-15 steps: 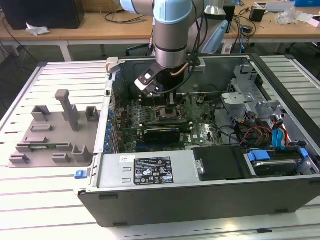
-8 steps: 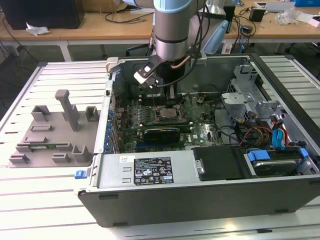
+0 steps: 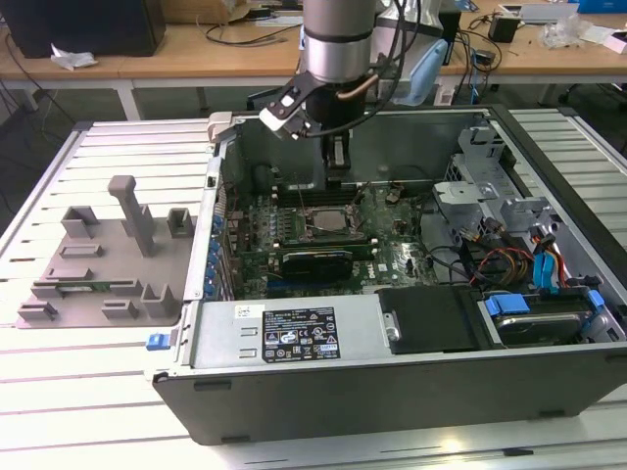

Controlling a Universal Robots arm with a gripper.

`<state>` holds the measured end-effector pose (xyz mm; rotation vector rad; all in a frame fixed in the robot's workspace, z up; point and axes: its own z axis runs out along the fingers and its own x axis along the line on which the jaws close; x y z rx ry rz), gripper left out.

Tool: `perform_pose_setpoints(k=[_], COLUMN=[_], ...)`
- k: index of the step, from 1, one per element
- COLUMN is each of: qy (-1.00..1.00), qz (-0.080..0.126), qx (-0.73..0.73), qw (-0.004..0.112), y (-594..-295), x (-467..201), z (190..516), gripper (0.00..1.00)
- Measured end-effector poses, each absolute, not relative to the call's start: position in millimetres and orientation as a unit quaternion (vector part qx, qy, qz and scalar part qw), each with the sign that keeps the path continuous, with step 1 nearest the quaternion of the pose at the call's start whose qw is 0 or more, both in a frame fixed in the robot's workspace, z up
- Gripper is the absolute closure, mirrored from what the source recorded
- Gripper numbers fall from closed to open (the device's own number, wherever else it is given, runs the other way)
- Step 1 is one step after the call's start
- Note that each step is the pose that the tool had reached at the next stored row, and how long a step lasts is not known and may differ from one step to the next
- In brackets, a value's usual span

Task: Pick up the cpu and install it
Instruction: 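Place the cpu into insertion slot, then close the cpu cover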

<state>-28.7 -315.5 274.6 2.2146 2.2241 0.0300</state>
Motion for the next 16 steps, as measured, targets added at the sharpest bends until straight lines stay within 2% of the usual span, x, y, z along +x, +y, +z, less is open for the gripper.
perform_pose_setpoints(k=[3, 16], qy=[0.709, 0.709], qz=[0.009, 0.008], qx=[0.706, 0.706], qw=[0.002, 0.003], y=[-315.1, -315.1], x=[-28.7, -28.7], z=[284.9, 285.8], gripper=[0.89, 0.89])
